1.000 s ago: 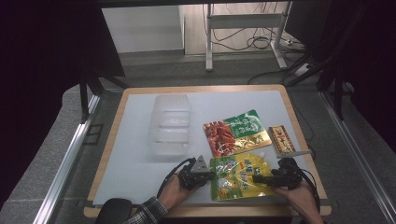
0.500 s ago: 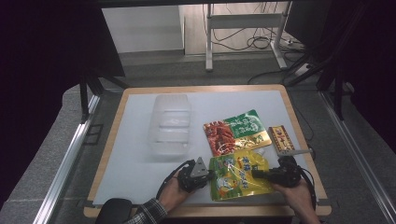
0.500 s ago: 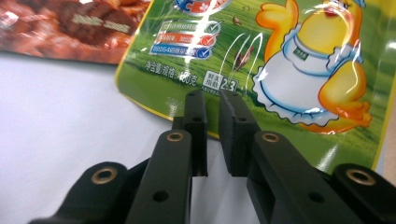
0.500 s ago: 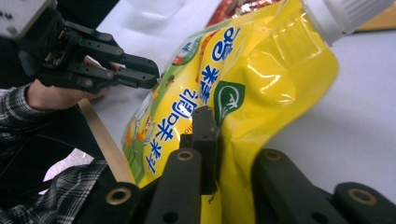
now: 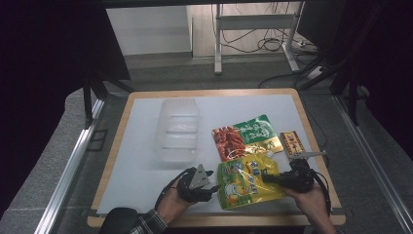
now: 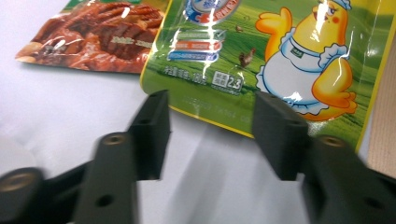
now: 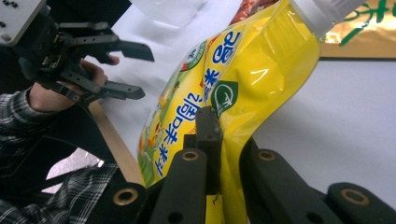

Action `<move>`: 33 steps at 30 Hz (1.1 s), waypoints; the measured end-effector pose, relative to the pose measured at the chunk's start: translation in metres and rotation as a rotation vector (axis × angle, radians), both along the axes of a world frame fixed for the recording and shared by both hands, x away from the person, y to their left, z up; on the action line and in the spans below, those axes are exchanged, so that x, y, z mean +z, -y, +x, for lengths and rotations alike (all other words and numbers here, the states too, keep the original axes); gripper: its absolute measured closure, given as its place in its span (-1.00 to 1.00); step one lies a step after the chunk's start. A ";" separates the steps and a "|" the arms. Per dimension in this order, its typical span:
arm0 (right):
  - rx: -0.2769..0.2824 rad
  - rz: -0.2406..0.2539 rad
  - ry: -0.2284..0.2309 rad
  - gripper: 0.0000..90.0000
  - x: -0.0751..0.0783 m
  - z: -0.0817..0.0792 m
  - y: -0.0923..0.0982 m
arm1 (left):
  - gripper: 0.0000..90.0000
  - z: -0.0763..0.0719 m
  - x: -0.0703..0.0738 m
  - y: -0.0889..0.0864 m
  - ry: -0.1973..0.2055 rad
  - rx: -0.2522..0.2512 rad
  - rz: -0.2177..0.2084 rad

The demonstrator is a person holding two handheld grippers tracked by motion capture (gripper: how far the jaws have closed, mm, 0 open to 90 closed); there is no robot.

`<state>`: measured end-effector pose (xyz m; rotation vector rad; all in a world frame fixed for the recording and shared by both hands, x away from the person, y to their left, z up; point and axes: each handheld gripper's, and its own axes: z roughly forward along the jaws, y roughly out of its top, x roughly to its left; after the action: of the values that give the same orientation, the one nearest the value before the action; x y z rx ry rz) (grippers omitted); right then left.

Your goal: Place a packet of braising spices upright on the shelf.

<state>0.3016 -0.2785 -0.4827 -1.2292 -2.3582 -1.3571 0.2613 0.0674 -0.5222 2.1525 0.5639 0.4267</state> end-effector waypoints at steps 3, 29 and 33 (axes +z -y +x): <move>0.018 -0.008 0.010 0.93 0.007 0.001 0.000 | -0.35 0.001 0.000 -0.003 0.001 0.030 -0.012; 0.059 -0.038 0.073 0.97 0.052 0.012 -0.005 | -0.97 -0.009 -0.001 -0.008 -0.012 0.027 -0.039; 0.067 -0.040 0.094 0.97 0.060 0.014 -0.007 | -1.00 -0.010 -0.002 -0.008 -0.020 0.036 -0.035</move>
<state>0.3156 -0.2718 -0.4226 -1.1094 -2.4778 -1.3824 0.2512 0.0758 -0.5242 2.1175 0.6182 0.4129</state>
